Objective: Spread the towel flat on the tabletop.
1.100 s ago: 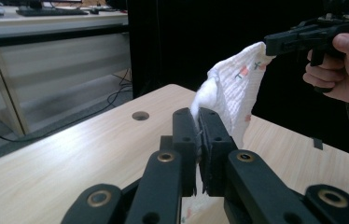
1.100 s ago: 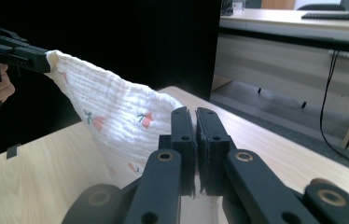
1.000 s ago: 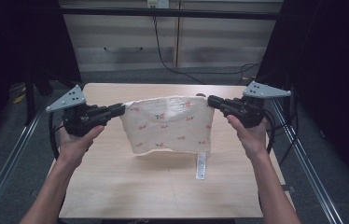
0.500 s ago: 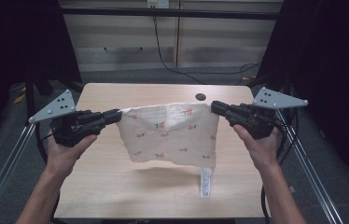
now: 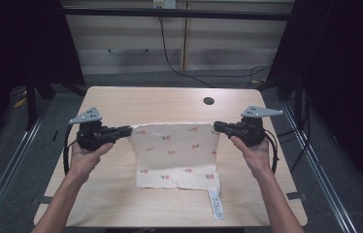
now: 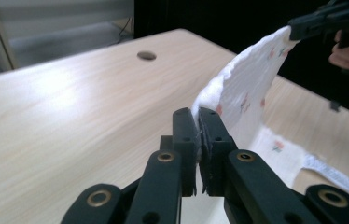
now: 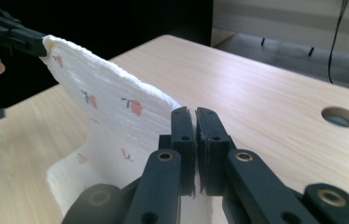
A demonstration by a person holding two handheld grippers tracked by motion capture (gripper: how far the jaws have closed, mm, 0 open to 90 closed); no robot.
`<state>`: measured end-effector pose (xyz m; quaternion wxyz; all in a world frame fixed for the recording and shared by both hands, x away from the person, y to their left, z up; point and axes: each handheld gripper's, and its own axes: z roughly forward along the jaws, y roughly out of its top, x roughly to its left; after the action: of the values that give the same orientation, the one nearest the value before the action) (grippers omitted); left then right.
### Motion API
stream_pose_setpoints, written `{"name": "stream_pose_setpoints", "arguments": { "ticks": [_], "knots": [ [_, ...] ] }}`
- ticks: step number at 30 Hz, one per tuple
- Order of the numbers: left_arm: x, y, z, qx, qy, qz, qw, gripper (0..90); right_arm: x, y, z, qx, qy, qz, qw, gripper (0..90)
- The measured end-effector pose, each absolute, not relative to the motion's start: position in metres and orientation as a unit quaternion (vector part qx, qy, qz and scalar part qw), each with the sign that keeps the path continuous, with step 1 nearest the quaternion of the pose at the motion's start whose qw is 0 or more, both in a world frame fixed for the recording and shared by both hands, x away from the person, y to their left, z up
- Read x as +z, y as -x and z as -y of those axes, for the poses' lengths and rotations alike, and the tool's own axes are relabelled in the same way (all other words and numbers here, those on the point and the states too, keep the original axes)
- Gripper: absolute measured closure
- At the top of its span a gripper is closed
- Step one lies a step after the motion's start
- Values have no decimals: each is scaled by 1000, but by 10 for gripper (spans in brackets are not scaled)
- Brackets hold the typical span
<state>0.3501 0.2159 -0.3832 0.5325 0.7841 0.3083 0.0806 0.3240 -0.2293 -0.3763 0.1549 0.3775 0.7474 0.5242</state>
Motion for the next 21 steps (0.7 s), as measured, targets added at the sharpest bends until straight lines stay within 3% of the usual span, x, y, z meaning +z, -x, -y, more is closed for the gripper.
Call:
{"name": "stream_pose_setpoints", "arguments": {
  "ticks": [21],
  "knots": [
    [-438, -385, -203, 61, -782, -348, 512, 863, -436, -357, 239, 496, -419, -748, 137, 866]
  ]
}}
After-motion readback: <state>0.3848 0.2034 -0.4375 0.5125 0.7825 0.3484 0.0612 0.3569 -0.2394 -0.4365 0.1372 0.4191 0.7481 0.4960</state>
